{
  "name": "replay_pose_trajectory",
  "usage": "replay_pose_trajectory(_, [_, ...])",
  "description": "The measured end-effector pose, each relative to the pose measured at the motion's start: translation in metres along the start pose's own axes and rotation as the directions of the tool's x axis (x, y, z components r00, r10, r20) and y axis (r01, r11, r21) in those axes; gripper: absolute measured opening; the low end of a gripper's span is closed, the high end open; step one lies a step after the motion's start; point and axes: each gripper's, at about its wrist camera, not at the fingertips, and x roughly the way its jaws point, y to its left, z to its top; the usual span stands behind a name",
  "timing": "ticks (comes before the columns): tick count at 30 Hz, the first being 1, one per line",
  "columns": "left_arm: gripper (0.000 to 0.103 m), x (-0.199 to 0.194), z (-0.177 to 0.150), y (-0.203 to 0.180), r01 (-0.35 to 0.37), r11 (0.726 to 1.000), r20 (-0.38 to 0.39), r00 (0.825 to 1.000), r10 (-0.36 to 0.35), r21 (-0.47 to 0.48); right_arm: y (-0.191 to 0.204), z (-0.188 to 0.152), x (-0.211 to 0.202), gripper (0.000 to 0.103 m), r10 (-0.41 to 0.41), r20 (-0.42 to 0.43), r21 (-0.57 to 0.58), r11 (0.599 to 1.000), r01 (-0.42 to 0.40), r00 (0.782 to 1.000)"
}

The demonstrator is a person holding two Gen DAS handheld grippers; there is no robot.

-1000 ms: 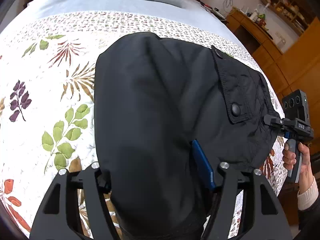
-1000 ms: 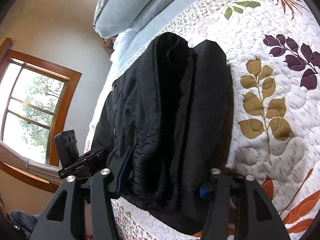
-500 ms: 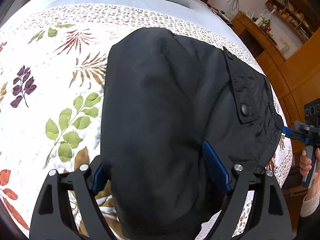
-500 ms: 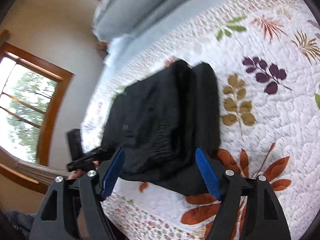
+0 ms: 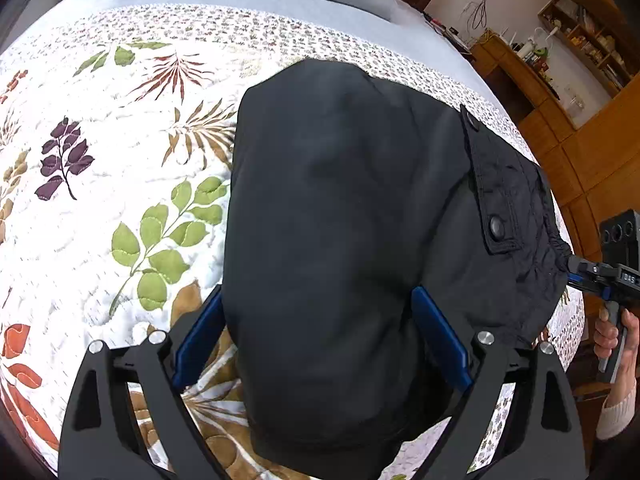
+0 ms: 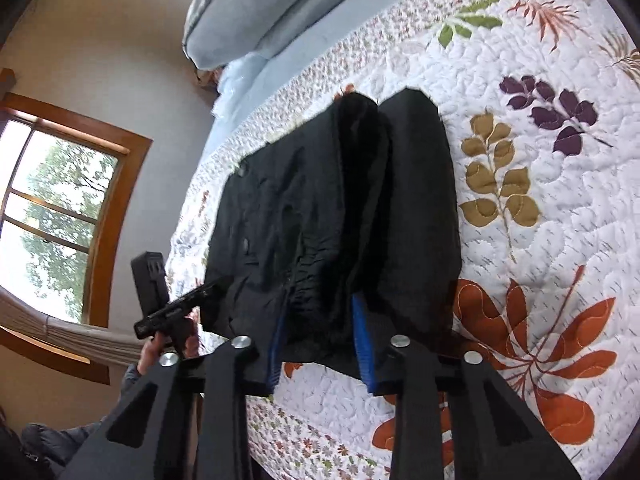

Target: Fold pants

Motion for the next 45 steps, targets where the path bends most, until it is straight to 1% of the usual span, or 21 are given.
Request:
replay_pose_trajectory(2, [0.091, 0.000, 0.000, -0.003, -0.017, 1.000, 0.008, 1.000, 0.016, 0.008, 0.000, -0.003, -0.006, 0.029, -0.012, 0.011, -0.012, 1.000, 0.012, 1.000])
replay_pose_trajectory(6, [0.097, 0.002, -0.002, -0.010, -0.070, 0.997, 0.025, 0.997, 0.069, 0.036, -0.008, -0.009, -0.001, 0.029, -0.058, -0.008, -0.006, 0.998, 0.058, 0.998])
replay_pose_trajectory(7, [0.097, 0.001, -0.004, -0.010, -0.077, 0.996, 0.032, 0.997, 0.076, 0.039, -0.010, -0.009, 0.000, 0.030, -0.054, -0.012, 0.007, 0.999, 0.054, 0.998])
replay_pose_trajectory(9, [0.097, -0.004, -0.006, -0.008, -0.083, 0.996, 0.036, 0.996, 0.081, 0.036, -0.008, -0.007, 0.000, 0.035, -0.058, -0.023, 0.002, 0.998, 0.058, 0.998])
replay_pose_trajectory(10, [0.096, -0.007, -0.006, -0.007, -0.089, 0.995, 0.037, 0.995, 0.088, 0.035, -0.006, -0.004, -0.002, 0.043, -0.078, -0.020, -0.004, 0.997, 0.078, 0.997])
replay_pose_trajectory(12, [0.096, -0.022, -0.006, -0.010, -0.130, 0.990, 0.069, 0.990, 0.126, 0.049, 0.000, 0.004, -0.014, 0.051, -0.103, 0.020, -0.039, 0.994, 0.104, 0.994])
replay_pose_trajectory(14, [0.096, -0.039, -0.007, -0.013, -0.170, 0.983, 0.118, 0.980, 0.161, 0.075, 0.010, 0.018, -0.023, 0.070, -0.125, 0.075, -0.068, 0.989, 0.130, 0.989])
replay_pose_trajectory(16, [0.096, -0.051, -0.007, -0.020, -0.180, 0.978, 0.150, 0.975, 0.164, 0.107, 0.017, 0.033, -0.019, 0.077, -0.122, 0.089, -0.084, 0.988, 0.130, 0.988])
replay_pose_trajectory(18, [0.096, -0.059, -0.006, -0.027, -0.195, 0.971, 0.167, 0.971, 0.171, 0.137, 0.023, 0.054, -0.003, 0.077, -0.128, 0.071, -0.090, 0.987, 0.134, 0.989])
replay_pose_trajectory(20, [0.096, -0.064, -0.004, -0.035, -0.189, 0.970, 0.179, 0.971, 0.160, 0.156, 0.027, 0.071, 0.016, 0.077, -0.158, 0.051, -0.099, 0.982, 0.162, 0.986])
replay_pose_trajectory(24, [0.096, -0.070, -0.001, -0.038, -0.189, 0.967, 0.193, 0.969, 0.155, 0.170, 0.023, 0.091, 0.047, 0.077, -0.166, 0.012, -0.081, 0.983, 0.167, 0.986])
replay_pose_trajectory(25, [0.096, -0.070, 0.000, -0.038, -0.187, 0.967, 0.194, 0.969, 0.153, 0.171, 0.022, 0.093, 0.053, 0.075, -0.176, 0.010, -0.078, 0.981, 0.176, 0.984])
replay_pose_trajectory(26, [0.096, -0.070, 0.001, -0.041, -0.188, 0.967, 0.197, 0.968, 0.154, 0.170, 0.021, 0.095, 0.056, 0.067, -0.182, 0.010, -0.077, 0.980, 0.182, 0.983])
replay_pose_trajectory(27, [0.096, -0.067, 0.005, -0.045, -0.188, 0.967, 0.197, 0.968, 0.153, 0.171, 0.019, 0.096, 0.060, 0.063, -0.187, 0.011, -0.078, 0.979, 0.187, 0.982])
replay_pose_trajectory(29, [0.096, -0.063, 0.007, -0.047, -0.186, 0.967, 0.196, 0.969, 0.152, 0.172, 0.015, 0.098, 0.062, 0.049, -0.168, 0.013, -0.068, 0.983, 0.169, 0.986])
replay_pose_trajectory(30, [0.096, -0.062, 0.006, -0.047, -0.188, 0.967, 0.197, 0.968, 0.153, 0.172, 0.014, 0.097, 0.062, 0.047, -0.163, 0.016, -0.067, 0.984, 0.163, 0.987])
replay_pose_trajectory(32, [0.096, -0.060, 0.007, -0.047, -0.189, 0.966, 0.199, 0.968, 0.153, 0.175, 0.011, 0.097, 0.059, 0.032, -0.163, 0.023, -0.069, 0.984, 0.165, 0.986])
replay_pose_trajectory(35, [0.096, -0.055, 0.007, -0.046, -0.194, 0.966, 0.196, 0.967, 0.160, 0.168, 0.007, 0.097, 0.050, 0.020, -0.141, 0.040, -0.043, 0.989, 0.143, 0.989])
replay_pose_trajectory(38, [0.096, -0.047, 0.007, -0.042, -0.192, 0.970, 0.171, 0.971, 0.167, 0.146, 0.010, 0.094, 0.045, 0.016, -0.164, 0.044, -0.067, 0.984, 0.167, 0.985])
replay_pose_trajectory(42, [0.096, -0.032, 0.005, -0.040, -0.192, 0.971, 0.140, 0.975, 0.172, 0.140, 0.012, 0.090, 0.039, 0.016, -0.184, 0.061, -0.075, 0.979, 0.188, 0.981])
replay_pose_trajectory(45, [0.098, -0.019, 0.004, -0.041, -0.210, 0.966, 0.129, 0.973, 0.192, 0.149, 0.008, 0.087, 0.033, 0.016, -0.173, 0.069, -0.053, 0.983, 0.177, 0.983])
